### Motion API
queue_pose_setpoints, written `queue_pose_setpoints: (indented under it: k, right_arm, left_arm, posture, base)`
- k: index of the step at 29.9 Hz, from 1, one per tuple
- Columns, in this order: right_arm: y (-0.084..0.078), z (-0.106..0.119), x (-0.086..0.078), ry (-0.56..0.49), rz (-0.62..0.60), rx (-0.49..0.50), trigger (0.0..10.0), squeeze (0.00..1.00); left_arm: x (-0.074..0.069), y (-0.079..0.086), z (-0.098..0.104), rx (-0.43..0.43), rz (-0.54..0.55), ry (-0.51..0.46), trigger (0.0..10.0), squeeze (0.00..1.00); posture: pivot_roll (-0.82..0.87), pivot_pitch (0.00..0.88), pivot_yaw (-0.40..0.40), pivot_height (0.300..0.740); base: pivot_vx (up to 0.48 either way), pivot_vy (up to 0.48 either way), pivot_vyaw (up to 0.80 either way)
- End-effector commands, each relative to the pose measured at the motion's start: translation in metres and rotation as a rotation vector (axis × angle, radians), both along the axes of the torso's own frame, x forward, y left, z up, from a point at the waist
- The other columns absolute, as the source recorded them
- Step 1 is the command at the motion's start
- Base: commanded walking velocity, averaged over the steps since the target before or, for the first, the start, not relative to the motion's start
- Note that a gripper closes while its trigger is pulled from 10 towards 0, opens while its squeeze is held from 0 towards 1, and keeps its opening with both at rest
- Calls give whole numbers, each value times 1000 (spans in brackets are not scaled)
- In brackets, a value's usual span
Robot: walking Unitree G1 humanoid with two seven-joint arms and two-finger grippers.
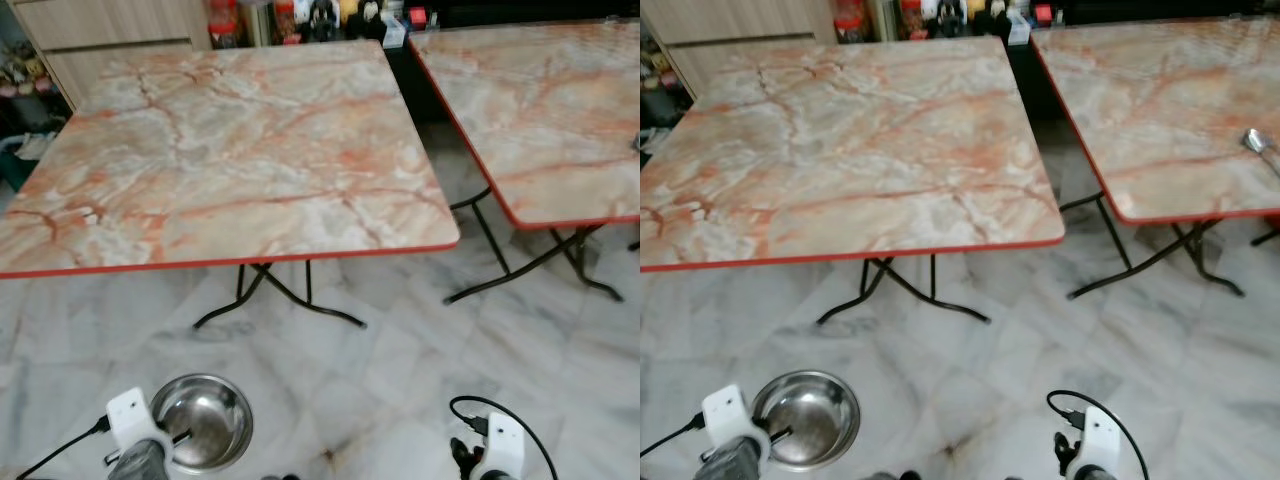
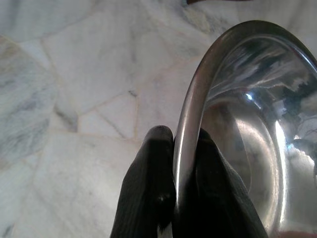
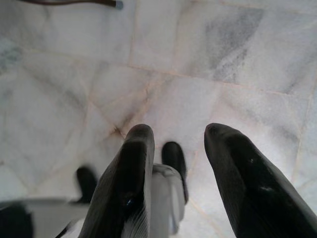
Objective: Setting the table
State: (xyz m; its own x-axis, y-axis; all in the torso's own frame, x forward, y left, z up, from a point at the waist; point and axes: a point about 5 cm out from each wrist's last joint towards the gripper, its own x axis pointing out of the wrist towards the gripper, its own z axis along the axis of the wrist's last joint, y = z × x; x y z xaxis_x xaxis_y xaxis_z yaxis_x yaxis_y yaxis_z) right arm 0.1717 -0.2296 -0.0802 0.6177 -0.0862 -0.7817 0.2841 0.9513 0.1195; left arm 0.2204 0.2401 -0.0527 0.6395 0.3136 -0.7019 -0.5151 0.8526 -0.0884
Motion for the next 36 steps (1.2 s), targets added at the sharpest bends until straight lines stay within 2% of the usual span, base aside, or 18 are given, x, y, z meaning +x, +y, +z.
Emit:
queue_pose_setpoints:
  k: [1,7,21,25,32,36]
  right_arm:
    - [5,-2,0,6,-1,14,10000,0]
    - [7,-2,0,5,-2,16,10000,0]
    - [13,1,10,-7,-20,16,10000,0]
    - [14,1,10,-6,-13,16,10000,0]
    - [19,-1,8,-5,-7,23,10000,0]
    - [21,-3,5,6,9,21,10000,0]
  left_arm:
    - [-2,6,1,17,6,4,10000,0]
    - [0,6,2,26,2,5,10000,0]
    - [9,2,6,45,-67,2,10000,0]
    - [10,2,7,47,-70,1,10000,0]
    - [5,10,6,64,-82,14,10000,0]
    - [0,22,7,55,-53,-5,10000,0]
  posture:
    - [-6,138,30,740]
    - [-6,126,38,740]
    - [-20,21,65,740]
    - [-19,18,65,740]
    - [-18,26,78,740]
    - [0,16,65,740]
  base:
    - [0,334,0]
    - [0,310,0]
    - [0,0,0]
    - [0,0,0]
    - [0,0,0]
    - [0,0,0]
